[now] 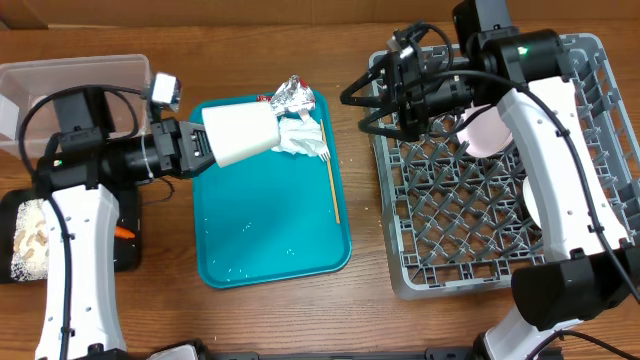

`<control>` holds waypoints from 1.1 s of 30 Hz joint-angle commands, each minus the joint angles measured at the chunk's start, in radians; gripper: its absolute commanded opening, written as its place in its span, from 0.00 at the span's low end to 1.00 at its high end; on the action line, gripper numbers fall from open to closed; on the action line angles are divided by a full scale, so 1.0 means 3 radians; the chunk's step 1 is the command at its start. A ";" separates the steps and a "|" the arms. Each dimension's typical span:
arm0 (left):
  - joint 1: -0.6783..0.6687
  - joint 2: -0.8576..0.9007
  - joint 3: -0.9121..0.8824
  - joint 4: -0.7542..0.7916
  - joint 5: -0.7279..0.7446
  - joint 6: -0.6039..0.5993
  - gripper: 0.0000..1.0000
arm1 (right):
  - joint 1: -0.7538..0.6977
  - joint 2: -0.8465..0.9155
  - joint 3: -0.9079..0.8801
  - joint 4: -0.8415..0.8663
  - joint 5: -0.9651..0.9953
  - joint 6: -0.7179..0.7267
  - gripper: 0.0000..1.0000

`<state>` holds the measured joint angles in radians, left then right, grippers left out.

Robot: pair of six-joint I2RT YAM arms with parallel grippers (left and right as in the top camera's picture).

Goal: Sort waste into correct bins and load items into the dishwasher rack
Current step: 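Carry the cup right toward the right gripper reaching from the rack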

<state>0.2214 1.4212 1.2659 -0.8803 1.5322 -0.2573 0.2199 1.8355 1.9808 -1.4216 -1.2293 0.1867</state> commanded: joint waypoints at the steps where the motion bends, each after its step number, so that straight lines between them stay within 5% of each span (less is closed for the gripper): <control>1: -0.0050 0.0140 0.0020 0.0100 -0.0039 -0.0181 0.04 | 0.0102 -0.0062 0.0071 0.0095 -0.0441 -0.0090 1.00; 24: -0.0645 0.0206 0.0022 0.1518 0.0150 -0.1554 0.04 | 0.0313 -0.0051 0.0071 0.0467 -0.0593 0.0102 1.00; 33: -0.0895 0.0206 0.0022 0.1845 -0.0120 -0.1877 0.04 | 0.0520 -0.0031 0.0071 0.0954 -0.0495 0.0633 1.00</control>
<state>-0.0303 1.4834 1.2633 -0.3397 1.5269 -0.7723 0.3534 1.8355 1.9808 -1.1648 -1.3853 0.3038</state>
